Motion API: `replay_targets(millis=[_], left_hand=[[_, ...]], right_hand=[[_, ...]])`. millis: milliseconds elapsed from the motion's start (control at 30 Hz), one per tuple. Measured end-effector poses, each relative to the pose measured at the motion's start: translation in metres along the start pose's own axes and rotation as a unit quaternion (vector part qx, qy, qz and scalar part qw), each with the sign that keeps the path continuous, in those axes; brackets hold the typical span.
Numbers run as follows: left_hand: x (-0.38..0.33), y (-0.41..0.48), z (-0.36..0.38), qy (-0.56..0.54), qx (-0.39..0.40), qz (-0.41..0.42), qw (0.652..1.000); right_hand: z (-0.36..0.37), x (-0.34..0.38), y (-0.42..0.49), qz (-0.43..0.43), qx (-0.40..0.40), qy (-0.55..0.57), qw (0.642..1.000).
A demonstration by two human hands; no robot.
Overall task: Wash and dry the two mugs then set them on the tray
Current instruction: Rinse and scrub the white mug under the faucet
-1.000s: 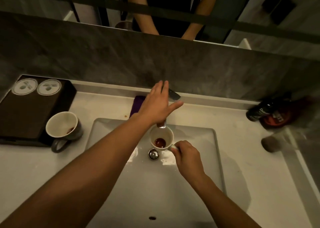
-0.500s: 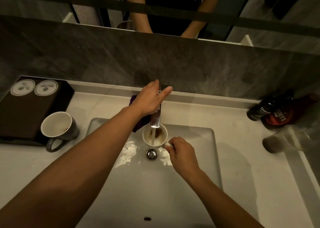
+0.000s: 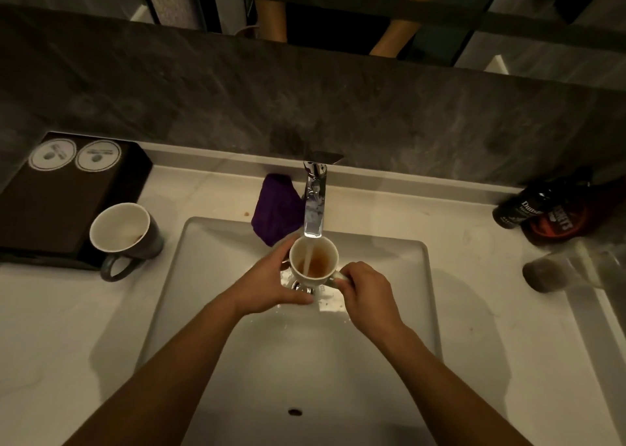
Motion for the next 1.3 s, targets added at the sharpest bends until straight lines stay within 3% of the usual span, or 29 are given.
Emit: replay_targets(millis=[167, 633, 900, 1000, 1100, 1233, 1300], left_hand=[[0.000, 0.000, -0.008, 0.026, -0.077, 0.017, 0.997], [-0.001, -0.006, -0.013, 0.002, -0.119, 0.001, 0.993], [-0.018, 0.023, -0.005, 0.094, -0.059, -0.015, 0.994], [-0.002, 0.021, -0.011, 0.053, -0.088, -0.063, 0.993], [0.013, 0.015, -0.007, -0.013, -0.118, -0.087, 0.989], [0.031, 0.005, 0.002, -0.149, -0.155, -0.109, 0.971], [0.037, 0.003, 0.009, -0.223, -0.162, -0.115, 0.954]], right_hand=[[0.007, -0.003, -0.004, 0.000, 0.007, -0.001, 1.000], [0.006, 0.000, 0.010, -0.017, 0.008, -0.023, 1.000], [-0.007, -0.001, 0.020, -0.062, 0.012, -0.057, 0.996], [-0.006, -0.003, 0.023, -0.061, -0.008, 0.004, 0.998], [0.001, -0.025, 0.018, -0.001, -0.038, 0.147, 0.988], [0.046, -0.041, 0.011, 0.078, 0.024, 0.290, 0.954], [0.068, -0.039, 0.008, 0.102, 0.056, 0.386, 0.915]])
Point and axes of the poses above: each hand's wrist, its own y-axis towards the middle knuckle, its own z-axis out of the palm, x = y × z, the point moved 10 cm from there along y, towards the middle knuckle, and after that the axes turned 14 degrees about x, right-handed, at the moved point
